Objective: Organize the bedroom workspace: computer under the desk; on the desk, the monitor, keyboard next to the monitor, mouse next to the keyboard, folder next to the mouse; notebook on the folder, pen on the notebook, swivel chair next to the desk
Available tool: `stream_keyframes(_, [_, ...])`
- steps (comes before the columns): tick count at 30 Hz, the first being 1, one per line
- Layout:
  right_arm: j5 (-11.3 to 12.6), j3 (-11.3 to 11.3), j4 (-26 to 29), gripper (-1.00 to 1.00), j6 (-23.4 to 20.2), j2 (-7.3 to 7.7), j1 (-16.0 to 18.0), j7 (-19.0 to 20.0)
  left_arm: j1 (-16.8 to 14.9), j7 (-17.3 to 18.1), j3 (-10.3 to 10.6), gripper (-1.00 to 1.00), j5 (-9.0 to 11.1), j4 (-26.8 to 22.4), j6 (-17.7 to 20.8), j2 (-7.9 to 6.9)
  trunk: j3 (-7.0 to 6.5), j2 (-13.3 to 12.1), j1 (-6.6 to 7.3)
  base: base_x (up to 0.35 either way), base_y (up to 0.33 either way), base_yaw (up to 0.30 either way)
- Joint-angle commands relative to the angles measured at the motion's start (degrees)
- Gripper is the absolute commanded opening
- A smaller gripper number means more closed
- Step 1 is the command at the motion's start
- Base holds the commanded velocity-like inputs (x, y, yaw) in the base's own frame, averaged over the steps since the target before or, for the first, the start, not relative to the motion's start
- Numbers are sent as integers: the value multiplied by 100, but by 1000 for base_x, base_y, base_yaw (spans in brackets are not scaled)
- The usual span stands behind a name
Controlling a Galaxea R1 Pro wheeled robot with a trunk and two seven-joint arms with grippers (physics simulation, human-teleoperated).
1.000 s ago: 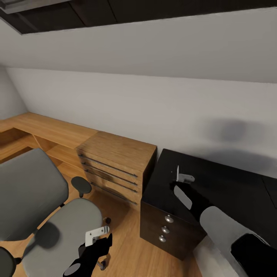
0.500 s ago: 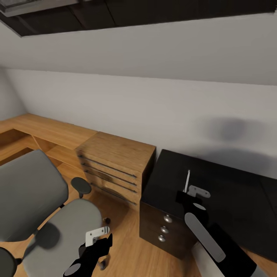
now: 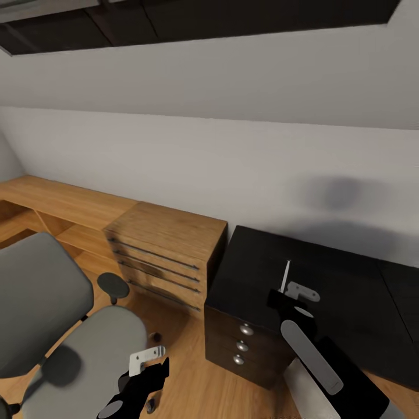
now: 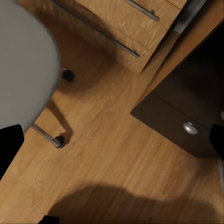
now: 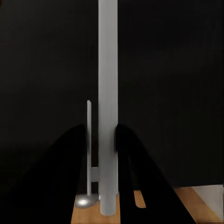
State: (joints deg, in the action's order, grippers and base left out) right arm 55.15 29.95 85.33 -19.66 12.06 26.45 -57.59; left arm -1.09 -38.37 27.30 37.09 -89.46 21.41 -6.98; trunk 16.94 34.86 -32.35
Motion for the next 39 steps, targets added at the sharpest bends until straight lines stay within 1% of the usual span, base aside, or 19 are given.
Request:
stream_keyframes(1, [37, 8, 4, -100, -36, 5, 9, -29, -5, -48, 12, 100, 35, -10, 13, -5, 6, 8, -2, 0, 0, -231])
stream_keyframes(5, [62, -41, -33, -100, -31, 7, 9, -29, -5, -48, 12, 100, 35, -10, 13, -5, -4, 8, -2, 0, 0, -250])
stream_keyframes(13, [82, -278, -157, -100, -29, 7, 9, -26, -5, -48, 12, 100, 36, -10, 13, -5, -8, 8, -2, 0, 0, -284])
stream_keyframes(16, [83, -532, -248, -100, -31, 7, 9, -23, -5, -50, 12, 100, 35, -10, 13, -5, -8, 8, -2, 0, 0, -291])
stream_keyframes(18, [89, -816, -351, -100, -41, 7, 9, -18, -5, -52, 7, 100, 37, -10, 13, -5, -8, 8, -2, 0, 0, -292])
stream_keyframes(21, [91, -1144, -457, -100, -65, 12, 9, -16, -5, -55, 4, 100, 41, -10, 13, -5, -8, 8, -2, 0, 0, -292])
stream_keyframes(22, [92, -1339, -490, -100, -77, 14, 9, -15, -5, -56, 4, 100, 42, -10, 13, -5, -8, 8, -2, 0, 0, -292])
stream_keyframes(25, [92, -1592, -608, -100, -91, 15, 9, -2, -5, -57, 3, 100, 43, -10, 13, -7, -8, 8, -2, 0, 0, -292])
stream_keyframes(26, [107, -1813, -743, -100, -99, 21, 9, 13, -5, -57, 3, 100, 44, -10, 13, -7, -8, 8, -2, 0, 0, -293])
stream_keyframes(27, [131, -2202, -838, -100, -125, 23, 9, 35, -5, -57, 3, 100, 44, -10, 13, -9, -8, 8, -2, 0, 0, -293])
stream_keyframes(29, [139, -2526, -916, -100, -250, 24, 9, 124, -5, -57, -2, 100, 44, -10, 13, -12, -8, 8, -2, 0, 0, -293])
stream_keyframes(30, [143, -2837, -1057, -100, -361, 24, 9, 285, -5, -57, -4, 100, 44, -10, 13, -13, -8, 8, -2, 0, 0, -293])
stream_keyframes(32, [143, -3246, -1286, -100, -544, 25, 9, 526, -5, -57, -5, 100, 44, -10, 13, -12, -8, 8, -2, 0, 0, -293])
stream_keyframes(33, [141, -3354, -1349, -100, -608, 25, 9, 597, -5, -57, -5, 100, 44, -10, 13, -13, -8, 8, -2, 0, 0, -293])
stream_keyframes(34, [136, -3573, -1466, -100, -741, 26, 9, 743, -5, -57, -5, 100, 44, -10, 13, -13, -8, 8, -2, 0, 0, -293])
stream_keyframes(36, [115, -4189, -1687, -100, -993, 45, 9, 1115, -5, -57, -5, 100, 44, -10, 13, -14, -8, 8, -2, 0, 0, -293])
stream_keyframes(37, [113, -4259, -1708, -100, -1011, 62, 9, 1147, -5, -57, -5, 100, 44, -10, 13, -14, -8, 8, -2, 0, 0, -293])
stream_keyframes(38, [116, -4400, -1779, -100, -1046, 145, 9, 1217, -5, -57, -5, 100, 44, -10, 13, -11, -8, 8, -2, 0, 0, -293])
stream_keyframes(39, [119, -4430, -1811, -100, -1054, 175, 9, 1232, -5, -57, -5, 100, 44, -10, 13, -12, -8, 8, -2, 0, 0, -293])
